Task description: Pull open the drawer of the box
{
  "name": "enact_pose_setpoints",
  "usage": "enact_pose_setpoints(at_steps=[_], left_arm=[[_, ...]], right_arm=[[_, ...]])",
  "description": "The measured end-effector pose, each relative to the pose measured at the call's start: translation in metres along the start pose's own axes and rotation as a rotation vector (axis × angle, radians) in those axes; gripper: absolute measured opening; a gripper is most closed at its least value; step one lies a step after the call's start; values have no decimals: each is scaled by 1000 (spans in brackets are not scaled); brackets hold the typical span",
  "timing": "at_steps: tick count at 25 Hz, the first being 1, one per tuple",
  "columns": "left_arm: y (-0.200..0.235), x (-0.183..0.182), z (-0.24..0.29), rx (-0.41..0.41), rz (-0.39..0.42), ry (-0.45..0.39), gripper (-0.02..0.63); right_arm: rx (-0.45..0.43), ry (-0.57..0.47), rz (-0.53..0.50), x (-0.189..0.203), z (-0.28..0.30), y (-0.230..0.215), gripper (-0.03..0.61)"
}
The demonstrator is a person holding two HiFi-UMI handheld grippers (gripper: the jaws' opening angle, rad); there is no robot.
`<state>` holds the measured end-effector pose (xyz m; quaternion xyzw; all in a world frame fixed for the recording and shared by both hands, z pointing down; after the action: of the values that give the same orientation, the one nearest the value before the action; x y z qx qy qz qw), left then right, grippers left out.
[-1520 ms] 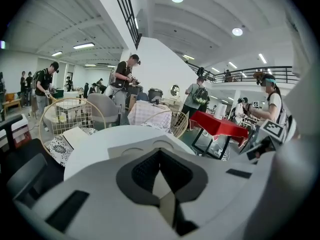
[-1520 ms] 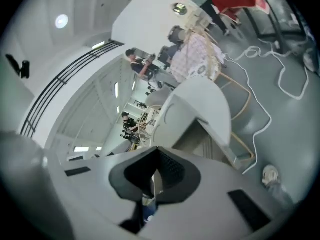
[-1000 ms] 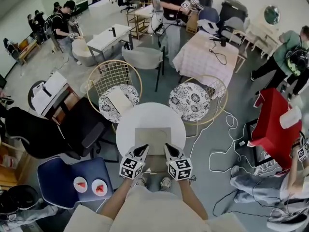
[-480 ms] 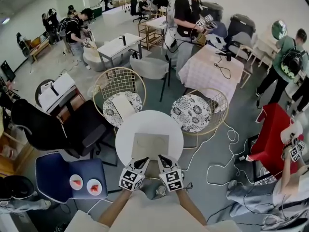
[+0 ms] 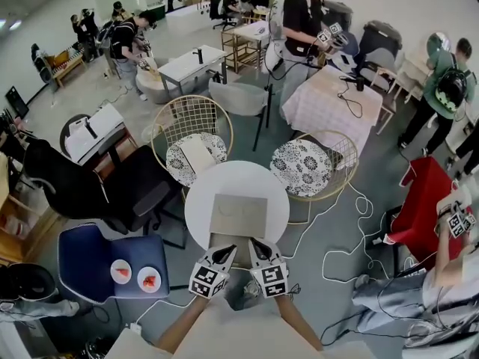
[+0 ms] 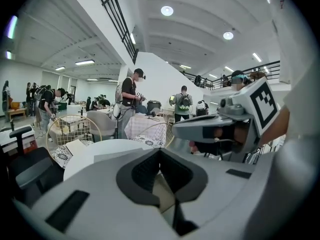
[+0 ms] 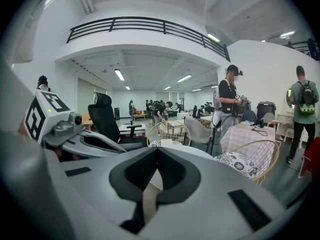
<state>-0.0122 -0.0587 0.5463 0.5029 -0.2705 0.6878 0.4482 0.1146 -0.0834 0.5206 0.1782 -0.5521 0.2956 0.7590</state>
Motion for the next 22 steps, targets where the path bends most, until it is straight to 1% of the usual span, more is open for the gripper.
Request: enact_pose_setpoints(at_steps=[4, 7, 12, 18, 22], left_arm=[[3, 4, -24, 1, 20, -22, 12], [8, 4, -50, -3, 35, -41, 11], [10, 18, -97, -21, 30, -35, 11], [-3, 40, -143, -27, 20, -33, 11], [-19, 54, -168, -21, 21, -36, 12]], right_arm=[[28, -14, -1, 2, -6, 28, 15], [52, -29, 3, -7, -12, 54, 15], [68, -19, 28, 8, -26, 104, 15], [88, -35, 31, 20, -51, 148, 15], [102, -39, 33, 30, -73, 170, 15]])
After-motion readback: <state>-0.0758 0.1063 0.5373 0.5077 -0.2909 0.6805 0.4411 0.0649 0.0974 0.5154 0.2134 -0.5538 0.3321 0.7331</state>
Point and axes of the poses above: the fingertips, and each gripper's own axes: z forward along the fingers, y to its left, x out of its underside, the point moved 7 cm from there along -z, backward along the fingers, and after that the axes turned 10 degrees about -x, right-handed, at the moved point
